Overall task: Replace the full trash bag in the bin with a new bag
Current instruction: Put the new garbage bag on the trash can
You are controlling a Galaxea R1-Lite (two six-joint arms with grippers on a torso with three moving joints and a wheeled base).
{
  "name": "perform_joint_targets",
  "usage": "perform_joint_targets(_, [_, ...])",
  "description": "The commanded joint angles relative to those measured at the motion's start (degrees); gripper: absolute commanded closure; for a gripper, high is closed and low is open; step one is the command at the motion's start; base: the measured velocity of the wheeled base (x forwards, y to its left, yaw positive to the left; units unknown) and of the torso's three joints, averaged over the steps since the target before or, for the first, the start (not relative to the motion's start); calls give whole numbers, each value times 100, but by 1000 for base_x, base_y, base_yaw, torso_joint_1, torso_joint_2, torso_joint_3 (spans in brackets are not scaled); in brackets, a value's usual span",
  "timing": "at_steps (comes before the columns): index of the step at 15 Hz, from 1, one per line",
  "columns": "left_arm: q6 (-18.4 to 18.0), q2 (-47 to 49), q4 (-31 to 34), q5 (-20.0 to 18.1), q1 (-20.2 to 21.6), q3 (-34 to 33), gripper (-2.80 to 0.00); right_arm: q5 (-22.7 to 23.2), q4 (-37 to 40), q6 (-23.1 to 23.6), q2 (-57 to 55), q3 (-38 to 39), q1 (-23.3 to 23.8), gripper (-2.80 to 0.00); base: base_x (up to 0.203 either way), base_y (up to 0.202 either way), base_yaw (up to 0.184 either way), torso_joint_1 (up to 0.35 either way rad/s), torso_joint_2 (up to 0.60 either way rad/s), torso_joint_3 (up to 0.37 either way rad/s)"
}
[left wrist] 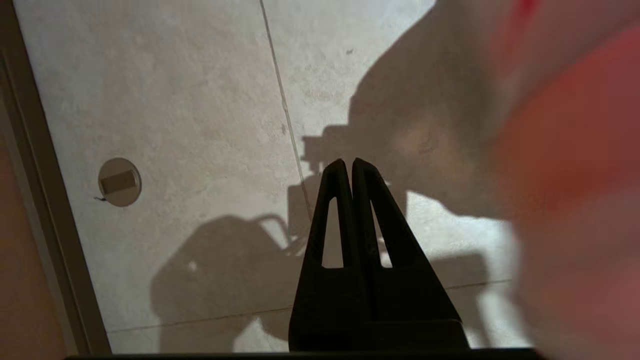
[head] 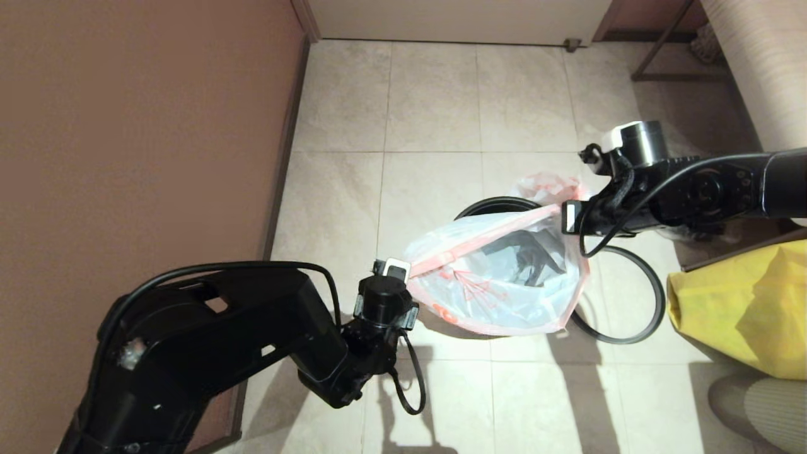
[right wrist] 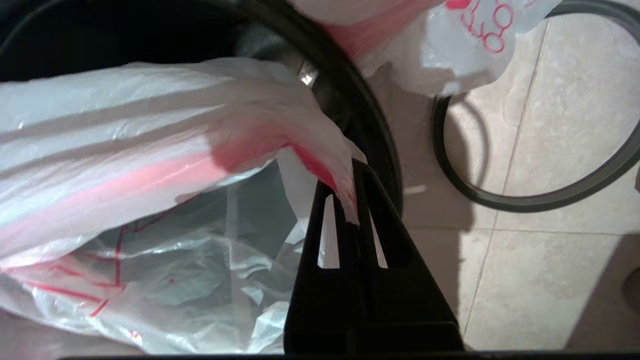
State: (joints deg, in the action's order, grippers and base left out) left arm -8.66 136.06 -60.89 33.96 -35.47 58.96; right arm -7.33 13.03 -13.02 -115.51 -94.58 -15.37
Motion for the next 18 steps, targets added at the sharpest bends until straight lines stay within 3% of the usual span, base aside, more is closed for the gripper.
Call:
perform_joint_targets(1, [-3, -678, 58, -77, -25, -198, 0, -12, 86, 7, 116, 1, -123, 0, 0, 0, 0, 0, 0, 0])
perform_joint_targets(2, [15, -1054, 249, -200, -54, -300, 0, -39, 79, 18, 88, -15, -139, -205, 0, 0, 0, 0, 0, 0])
perform_joint_targets(3, [64, -1372, 513, -305, -95, -371, 0, -50, 60, 27, 72, -32, -134, -280, 0, 0, 0, 0, 0, 0])
perform_joint_targets(6, [135, -1763, 1405, -430, -145, -423, 0, -37, 225, -1, 282, -63, -266, -280, 0, 0, 0, 0, 0, 0])
perform_joint_targets(9, [247, -2118, 3013, -572, -101, -312, 0, -27, 1758, -170, 646, -80, -529, -280, 0, 0, 0, 0, 0, 0])
perform_joint_targets(12, [1012, -2616, 4369, -961, -220, 106, 0, -16, 2989, -888, 1254, 142, -768, -280, 0, 0, 0, 0, 0, 0])
perform_joint_targets(15, [1726, -2982, 5856, -1241, -358, 799, 0, -15, 3289, -1099, 1777, 933, -944, -280, 0, 0, 0, 0, 0, 0])
perform_joint_targets(16, [1968, -2987, 6198, -1347, -377, 1001, 0, -14, 3294, -1112, 1878, 1094, -997, 0, 0, 0, 0, 0, 0, 0])
perform_joint_targets(18, [2304, -2948, 6383, -1667, -554, 1116, 0, 34, 3122, -1120, 1841, 1112, -1095, 0, 0, 0, 0, 0, 0, 0])
